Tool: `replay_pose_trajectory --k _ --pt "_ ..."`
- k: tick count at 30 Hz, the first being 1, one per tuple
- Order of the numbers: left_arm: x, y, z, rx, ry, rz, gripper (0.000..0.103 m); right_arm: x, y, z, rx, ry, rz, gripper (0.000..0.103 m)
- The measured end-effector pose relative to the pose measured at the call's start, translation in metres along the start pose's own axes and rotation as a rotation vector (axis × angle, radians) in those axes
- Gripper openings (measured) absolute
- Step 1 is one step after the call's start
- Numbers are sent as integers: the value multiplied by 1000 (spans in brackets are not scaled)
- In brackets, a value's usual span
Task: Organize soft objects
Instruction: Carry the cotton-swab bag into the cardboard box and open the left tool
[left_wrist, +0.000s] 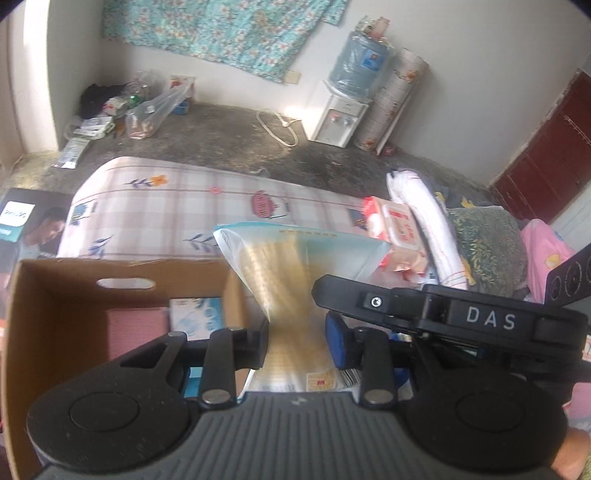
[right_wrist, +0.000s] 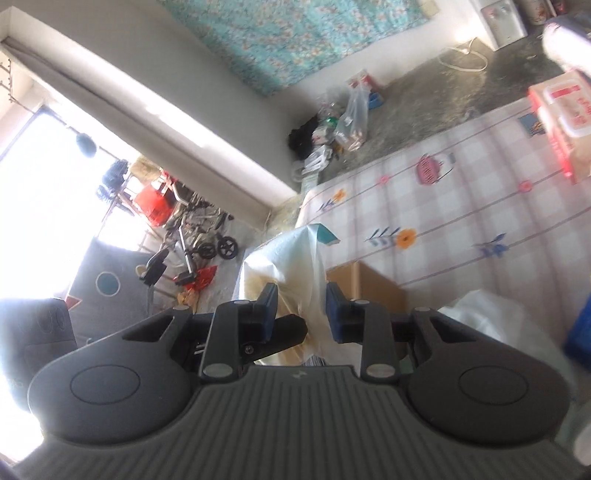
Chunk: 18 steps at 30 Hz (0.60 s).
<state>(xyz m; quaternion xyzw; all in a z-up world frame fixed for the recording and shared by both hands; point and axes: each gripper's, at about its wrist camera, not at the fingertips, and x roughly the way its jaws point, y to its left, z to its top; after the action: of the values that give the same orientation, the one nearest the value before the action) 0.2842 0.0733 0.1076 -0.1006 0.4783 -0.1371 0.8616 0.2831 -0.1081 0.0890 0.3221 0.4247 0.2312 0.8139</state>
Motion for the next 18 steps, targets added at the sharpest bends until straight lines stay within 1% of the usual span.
replay_pose_trajectory --k 4,8,12,14,16,17,18 --pt "-7 62 -11 -48 25 84 34 61 39 -28 -3 101 27 27" --pt "4 119 -19 -105 72 152 35 127 64 -57 9 195 20 27" --pt "27 162 -22 -136 121 204 35 185 62 -75 72 267 9 27" --pt "40 172 -21 -90 125 240 36 210 53 -79 123 292 15 28" --pt "54 177 -20 -53 127 274 37 230 36 -78 189 304 29 29" --pt "61 180 -19 -41 131 291 42 240 29 -80 227 308 33 29" --pt "66 182 -19 -35 140 308 49 249 23 -82 258 314 37 29"
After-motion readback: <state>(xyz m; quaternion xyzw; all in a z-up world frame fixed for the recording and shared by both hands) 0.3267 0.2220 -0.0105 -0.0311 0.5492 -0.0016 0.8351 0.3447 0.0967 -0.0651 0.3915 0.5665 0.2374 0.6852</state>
